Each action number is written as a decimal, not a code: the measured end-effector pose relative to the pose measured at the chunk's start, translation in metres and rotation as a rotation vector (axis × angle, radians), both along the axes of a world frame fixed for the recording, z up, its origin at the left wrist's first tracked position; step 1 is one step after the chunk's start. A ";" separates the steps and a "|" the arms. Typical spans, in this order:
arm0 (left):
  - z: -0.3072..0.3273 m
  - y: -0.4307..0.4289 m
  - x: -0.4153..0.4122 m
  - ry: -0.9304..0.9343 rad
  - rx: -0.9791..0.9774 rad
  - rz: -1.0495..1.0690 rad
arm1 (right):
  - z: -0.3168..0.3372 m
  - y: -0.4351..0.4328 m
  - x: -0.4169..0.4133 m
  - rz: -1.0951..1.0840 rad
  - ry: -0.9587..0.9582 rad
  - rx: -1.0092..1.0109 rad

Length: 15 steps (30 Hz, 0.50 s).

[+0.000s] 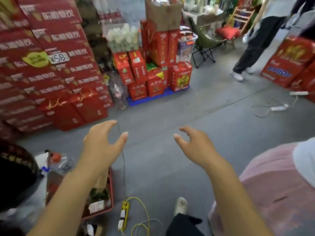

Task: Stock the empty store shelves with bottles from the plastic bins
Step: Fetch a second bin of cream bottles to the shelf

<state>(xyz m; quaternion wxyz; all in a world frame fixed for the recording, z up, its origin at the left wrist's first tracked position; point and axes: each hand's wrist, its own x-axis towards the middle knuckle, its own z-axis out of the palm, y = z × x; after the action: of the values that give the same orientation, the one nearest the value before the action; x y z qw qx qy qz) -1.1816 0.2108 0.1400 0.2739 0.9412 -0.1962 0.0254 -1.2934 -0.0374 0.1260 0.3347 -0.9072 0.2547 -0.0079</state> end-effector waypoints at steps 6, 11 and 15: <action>-0.007 -0.035 0.070 0.026 -0.043 0.214 | -0.005 -0.052 0.121 0.162 0.007 0.004; -0.019 -0.063 0.135 0.071 -0.054 0.323 | -0.019 -0.092 0.200 0.237 0.048 0.030; -0.037 -0.081 0.179 0.168 -0.061 0.390 | -0.028 -0.120 0.255 0.276 0.106 0.019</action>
<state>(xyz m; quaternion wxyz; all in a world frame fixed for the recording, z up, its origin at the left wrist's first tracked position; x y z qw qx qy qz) -1.0026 0.1297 0.1035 0.3076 0.9514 0.0139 0.0054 -1.0380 -0.1578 0.0979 0.3271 -0.9296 0.1451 0.0883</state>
